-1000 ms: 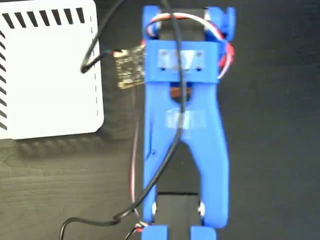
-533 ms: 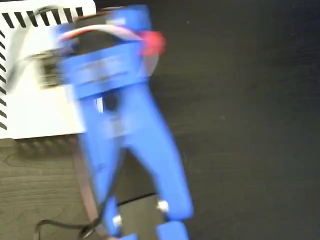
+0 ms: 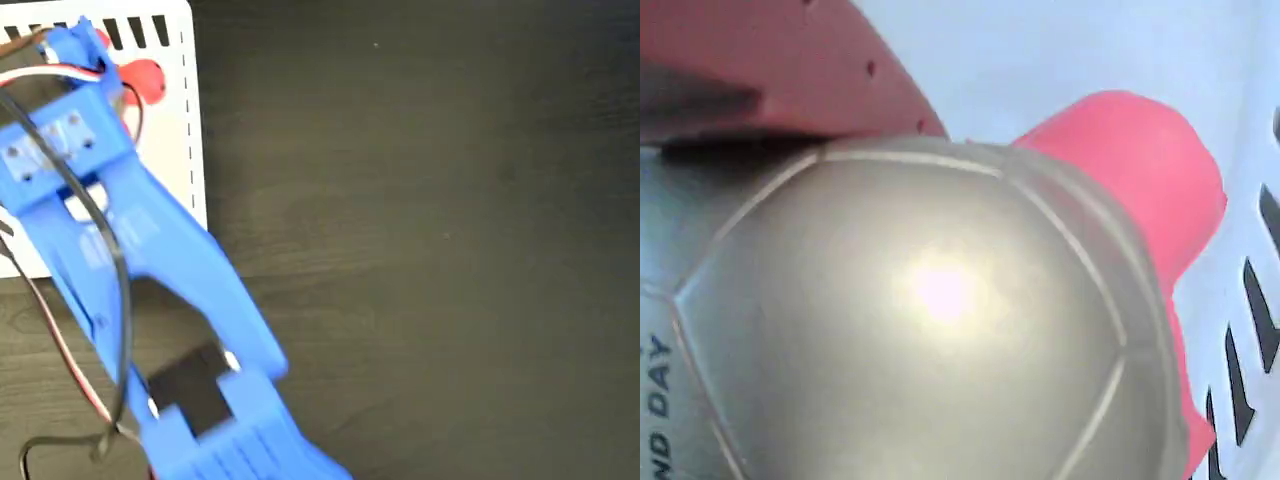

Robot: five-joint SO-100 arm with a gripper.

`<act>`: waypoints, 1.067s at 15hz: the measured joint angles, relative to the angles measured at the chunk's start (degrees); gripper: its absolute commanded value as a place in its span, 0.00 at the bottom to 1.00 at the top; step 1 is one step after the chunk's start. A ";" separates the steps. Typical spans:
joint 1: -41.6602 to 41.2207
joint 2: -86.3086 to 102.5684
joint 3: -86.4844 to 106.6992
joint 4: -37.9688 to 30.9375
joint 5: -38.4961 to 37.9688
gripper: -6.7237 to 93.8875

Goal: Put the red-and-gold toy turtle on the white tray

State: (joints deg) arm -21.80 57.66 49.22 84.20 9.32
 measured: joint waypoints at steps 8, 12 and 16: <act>0.00 -5.27 -5.27 -0.35 0.26 0.33; 0.70 -5.80 -5.27 -0.18 1.49 0.71; 0.70 -5.80 -5.27 1.05 1.49 0.71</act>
State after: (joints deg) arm -21.09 51.86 43.95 85.25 10.81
